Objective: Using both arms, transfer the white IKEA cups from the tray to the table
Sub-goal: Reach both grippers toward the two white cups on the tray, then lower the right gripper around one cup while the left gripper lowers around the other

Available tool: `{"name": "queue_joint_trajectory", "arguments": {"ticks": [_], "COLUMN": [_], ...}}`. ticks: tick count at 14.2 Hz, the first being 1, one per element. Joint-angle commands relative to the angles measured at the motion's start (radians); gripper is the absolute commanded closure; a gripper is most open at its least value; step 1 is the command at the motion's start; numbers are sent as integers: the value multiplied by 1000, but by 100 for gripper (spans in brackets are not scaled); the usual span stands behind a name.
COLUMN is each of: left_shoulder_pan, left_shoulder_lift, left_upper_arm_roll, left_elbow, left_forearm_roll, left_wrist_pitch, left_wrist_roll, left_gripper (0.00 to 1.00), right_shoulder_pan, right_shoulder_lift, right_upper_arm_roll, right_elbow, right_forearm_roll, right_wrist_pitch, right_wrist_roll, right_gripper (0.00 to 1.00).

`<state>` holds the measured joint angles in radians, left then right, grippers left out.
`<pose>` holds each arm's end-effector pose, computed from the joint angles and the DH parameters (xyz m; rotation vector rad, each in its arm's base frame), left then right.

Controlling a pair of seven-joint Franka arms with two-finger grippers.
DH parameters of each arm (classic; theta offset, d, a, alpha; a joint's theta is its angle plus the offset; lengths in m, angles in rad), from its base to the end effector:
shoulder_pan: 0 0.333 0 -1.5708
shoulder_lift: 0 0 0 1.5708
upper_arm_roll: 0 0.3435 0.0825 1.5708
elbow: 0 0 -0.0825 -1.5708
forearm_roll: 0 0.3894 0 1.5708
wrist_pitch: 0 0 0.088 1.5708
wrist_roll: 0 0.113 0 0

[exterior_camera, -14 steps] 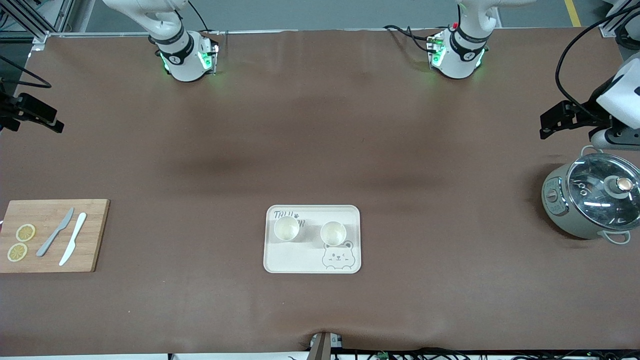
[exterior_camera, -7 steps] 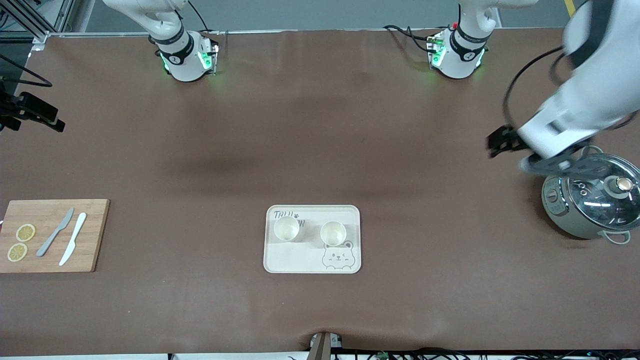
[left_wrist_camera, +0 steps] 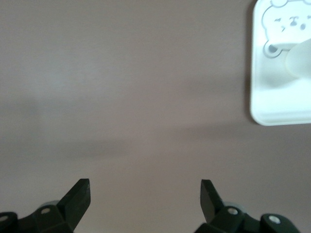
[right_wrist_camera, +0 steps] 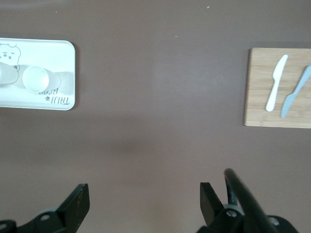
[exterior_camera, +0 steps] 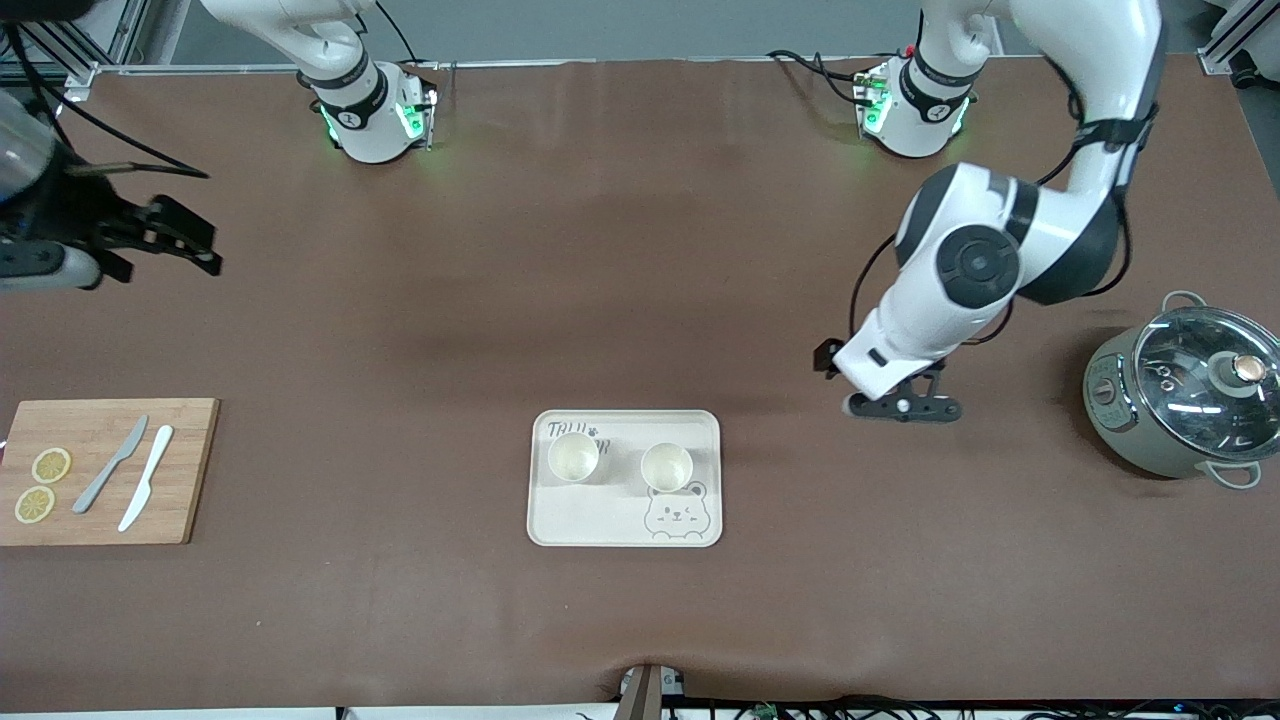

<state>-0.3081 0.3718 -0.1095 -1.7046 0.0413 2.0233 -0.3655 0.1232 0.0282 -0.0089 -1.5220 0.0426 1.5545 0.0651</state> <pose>0.6109 -0.2603 0.3904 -3.1227 0.1010 0.0751 0.5640 0.0697 0.6520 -3.0981 -0.0775 -0.0008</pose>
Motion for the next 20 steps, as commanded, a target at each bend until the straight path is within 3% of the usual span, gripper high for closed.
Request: {"name": "queue_joint_trajectory", "arguments": {"ticks": [1,8,10,13,16,20], "left_shoulder_pan": [-60,-125,-146,-172,-198,-256], "left_shoulder_lift": [171,364,386,475,536,585], "left_upper_arm_roll": [1,4,5,5,8,73], "left_elbow": [210,421,427,508,554,597], "left_forearm_roll": [12,8,9,8,8,8], "left_wrist_pitch": [-18,27,109,175,234,261], "left_wrist_roll": [-84,-159,-196,-242,-285,-306], "left_gripper": [0,0,0,0,0,0], "right_shoulder_pan": [48,134,194,291,325,371], "right_shoulder_lift": [73,203,246,321,384,492], "right_upper_arm_roll": [-5,-5,-5,-8,-6,-6], "right_elbow": [51,51,51,40,26,16], "right_forearm_roll": [32,149,148,119,71,72], "right_wrist_pitch": [30,254,324,406,456,561], "right_wrist_roll": [45,120,180,286,312,444], "right_gripper": [0,0,0,0,0,0]}}
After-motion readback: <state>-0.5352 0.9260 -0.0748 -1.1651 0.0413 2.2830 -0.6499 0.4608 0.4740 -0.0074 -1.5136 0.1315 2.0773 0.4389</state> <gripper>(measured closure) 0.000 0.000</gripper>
